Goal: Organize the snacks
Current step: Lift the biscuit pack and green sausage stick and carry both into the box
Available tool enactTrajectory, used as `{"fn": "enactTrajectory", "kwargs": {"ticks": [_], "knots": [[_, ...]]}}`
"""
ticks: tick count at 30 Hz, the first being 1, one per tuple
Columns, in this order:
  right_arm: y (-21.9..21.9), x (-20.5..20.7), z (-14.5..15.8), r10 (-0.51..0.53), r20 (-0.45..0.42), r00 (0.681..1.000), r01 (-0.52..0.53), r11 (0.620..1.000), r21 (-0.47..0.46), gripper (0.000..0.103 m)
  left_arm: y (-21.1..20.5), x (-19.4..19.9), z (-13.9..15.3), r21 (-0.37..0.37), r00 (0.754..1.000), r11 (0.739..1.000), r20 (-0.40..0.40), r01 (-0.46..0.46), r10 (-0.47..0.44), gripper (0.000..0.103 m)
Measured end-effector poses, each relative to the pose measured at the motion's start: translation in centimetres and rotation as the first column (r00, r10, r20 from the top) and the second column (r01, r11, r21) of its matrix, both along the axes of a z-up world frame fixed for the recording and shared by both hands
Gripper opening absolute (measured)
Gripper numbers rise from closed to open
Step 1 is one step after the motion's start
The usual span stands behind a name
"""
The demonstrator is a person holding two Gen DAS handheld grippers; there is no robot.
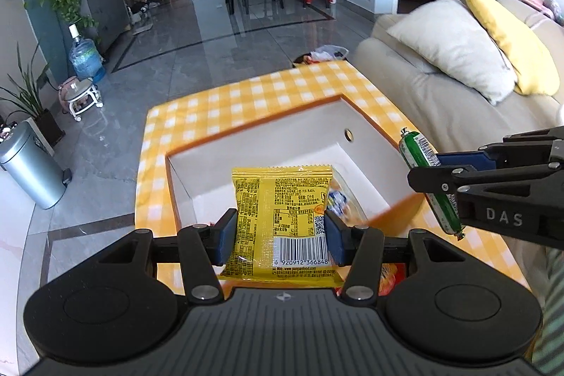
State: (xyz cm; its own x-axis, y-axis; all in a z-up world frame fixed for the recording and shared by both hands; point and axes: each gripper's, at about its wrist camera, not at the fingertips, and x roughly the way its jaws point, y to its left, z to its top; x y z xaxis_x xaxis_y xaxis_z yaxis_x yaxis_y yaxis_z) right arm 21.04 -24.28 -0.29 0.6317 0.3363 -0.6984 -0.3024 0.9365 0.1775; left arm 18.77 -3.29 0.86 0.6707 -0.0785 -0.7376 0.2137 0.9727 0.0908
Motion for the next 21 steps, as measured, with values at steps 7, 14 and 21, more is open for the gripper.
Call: {"fn": "enactTrajectory", "kwargs": {"ticks": [7,14,21], "knots": [[1.5,4.4,-0.5,0.017,0.018,1.000,-0.016,0.999,-0.047,0.019,0.1,3.2,-0.9,-0.003,1.000,1.000,-0.028,-0.013,0.013,0.058],[2.7,8.2,-2.9,0.039,-0.021,0.999,-0.041,0.993,-0.109,0.019,0.1,6.1,-3.8,-0.007,0.991,1.000,-0.131,-0.018,0.017,0.058],[3.9,11.3,-6.2,0.061,-0.072,0.996,-0.073,0.982,-0.174,0.019,-0.8,7.7,-6.7,0.032,0.979,0.999,-0.204,0.027,-0.020,0.058]]}}
